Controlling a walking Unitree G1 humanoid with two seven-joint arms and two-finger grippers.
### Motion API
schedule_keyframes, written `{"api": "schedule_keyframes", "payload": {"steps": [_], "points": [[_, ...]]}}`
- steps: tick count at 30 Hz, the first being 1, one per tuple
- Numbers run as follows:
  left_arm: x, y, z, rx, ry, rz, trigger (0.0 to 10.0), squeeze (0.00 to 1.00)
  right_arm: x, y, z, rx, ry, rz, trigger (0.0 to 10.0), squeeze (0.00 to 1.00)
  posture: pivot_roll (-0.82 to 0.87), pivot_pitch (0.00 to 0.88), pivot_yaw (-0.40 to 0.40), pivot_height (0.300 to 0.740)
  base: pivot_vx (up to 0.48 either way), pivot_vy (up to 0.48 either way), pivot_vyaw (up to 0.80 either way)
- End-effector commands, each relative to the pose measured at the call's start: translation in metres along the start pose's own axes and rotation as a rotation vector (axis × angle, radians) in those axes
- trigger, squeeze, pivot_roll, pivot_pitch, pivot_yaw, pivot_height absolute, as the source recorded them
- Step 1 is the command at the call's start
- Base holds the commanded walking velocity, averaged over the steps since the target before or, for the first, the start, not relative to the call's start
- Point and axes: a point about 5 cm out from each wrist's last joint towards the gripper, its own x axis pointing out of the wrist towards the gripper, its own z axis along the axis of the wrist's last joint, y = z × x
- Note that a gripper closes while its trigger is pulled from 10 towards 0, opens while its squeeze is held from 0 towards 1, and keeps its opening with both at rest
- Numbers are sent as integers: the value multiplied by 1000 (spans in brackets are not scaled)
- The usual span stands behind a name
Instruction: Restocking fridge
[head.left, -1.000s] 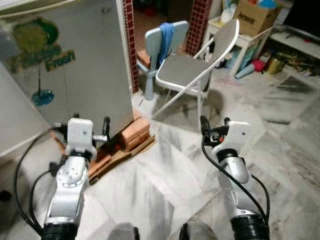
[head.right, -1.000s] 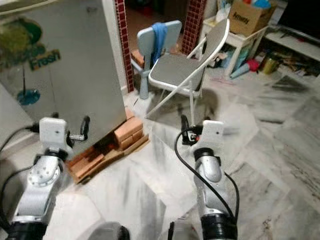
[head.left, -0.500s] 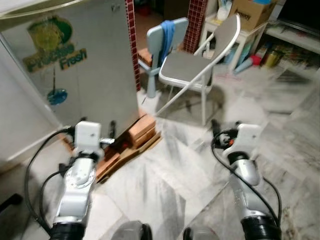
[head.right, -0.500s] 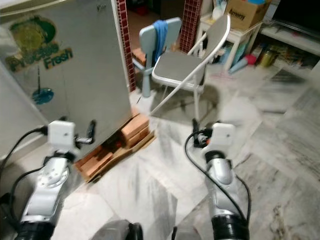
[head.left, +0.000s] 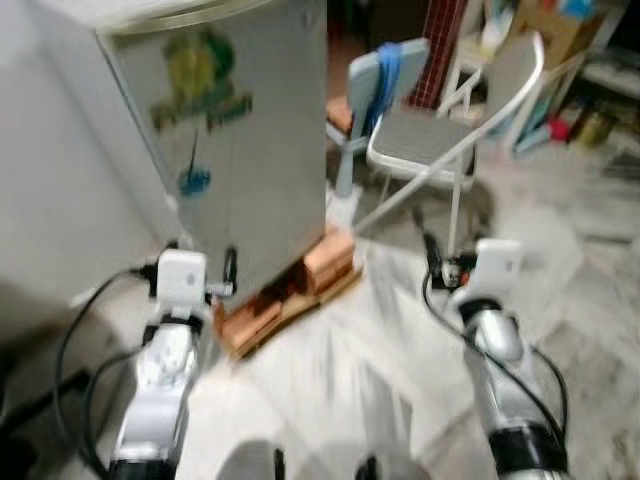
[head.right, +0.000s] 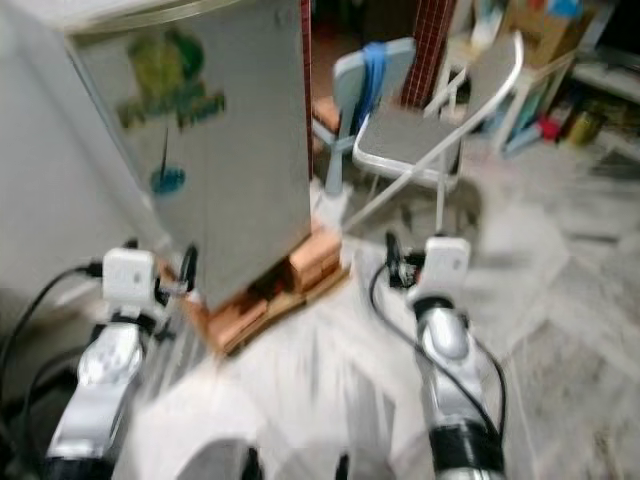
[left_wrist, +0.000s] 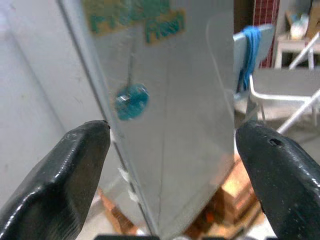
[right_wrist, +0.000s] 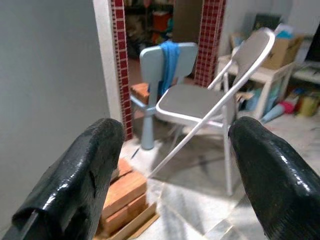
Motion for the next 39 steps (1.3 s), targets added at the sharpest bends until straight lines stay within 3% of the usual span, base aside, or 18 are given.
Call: {"api": "schedule_keyframes", "payload": {"steps": [1,8,10,14,18,26,39], "points": [[-2,5,-1,36,-6,10,10000,0,-1,7,1,7,-3,13,10000,0,76,22,-29,740,0,0,0],[-20,9,-15,23,50,44,10000,0,-12,-2,-14,-11,50,-7,10000,0,81,0,-44,740,0,0,0],[-30,11,-20,32,69,35,10000,0,-25,-7,-21,-19,70,-14,10000,0,79,0,-37,740,0,0,0],[-36,12,-25,39,82,35,10000,0,-36,-10,-26,-32,91,-8,10000,0,77,0,-31,740,0,0,0],[-34,15,-25,35,83,51,10000,0,-36,-6,-24,-43,83,22,10000,0,68,0,-29,740,0,0,-234],[-27,25,-18,42,67,69,10000,0,-24,5,-13,-49,35,52,10000,0,76,3,-20,740,0,449,-800],[-11,-1,-10,-2,19,-5,10000,0,-16,5,-12,-54,46,75,10000,0,83,28,-56,740,0,476,-543]]}}
